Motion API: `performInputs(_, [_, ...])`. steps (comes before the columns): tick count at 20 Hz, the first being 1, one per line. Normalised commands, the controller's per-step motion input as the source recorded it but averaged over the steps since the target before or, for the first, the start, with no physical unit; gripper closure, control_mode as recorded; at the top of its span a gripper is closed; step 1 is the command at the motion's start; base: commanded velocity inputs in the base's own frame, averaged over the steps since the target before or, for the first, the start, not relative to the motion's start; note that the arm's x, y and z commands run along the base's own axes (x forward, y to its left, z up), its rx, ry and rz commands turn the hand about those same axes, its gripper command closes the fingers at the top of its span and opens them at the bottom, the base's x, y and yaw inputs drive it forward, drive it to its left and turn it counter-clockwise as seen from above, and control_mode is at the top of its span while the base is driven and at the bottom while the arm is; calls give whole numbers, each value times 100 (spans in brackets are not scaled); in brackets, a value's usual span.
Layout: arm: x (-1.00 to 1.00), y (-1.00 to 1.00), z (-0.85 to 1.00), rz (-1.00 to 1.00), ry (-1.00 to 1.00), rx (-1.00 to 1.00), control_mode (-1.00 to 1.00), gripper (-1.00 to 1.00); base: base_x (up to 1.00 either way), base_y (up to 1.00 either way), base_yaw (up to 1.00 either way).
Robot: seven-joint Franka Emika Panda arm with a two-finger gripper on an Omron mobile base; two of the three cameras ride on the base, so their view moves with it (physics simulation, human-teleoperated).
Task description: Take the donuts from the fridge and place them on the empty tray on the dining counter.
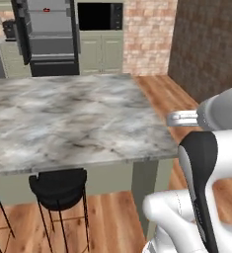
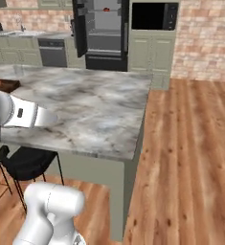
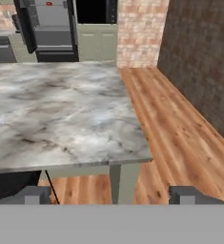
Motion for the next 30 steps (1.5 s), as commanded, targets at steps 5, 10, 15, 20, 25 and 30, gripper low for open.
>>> performInputs(5, [0,0,0,0,0,0,100,-100,12,-100,5])
performInputs(10, [0,0,0,0,0,0,100,-100,34,-100,6])
performInputs(15, [0,0,0,0,0,0,100,-100,45,-100,7])
performInputs(20, [0,0,0,0,0,0,100,-100,67,-100,11])
performInputs(25, [0,0,0,0,0,0,100,-100,100,-82,23])
performInputs(30, [0,0,0,0,0,0,100,-100,100,-40,12])
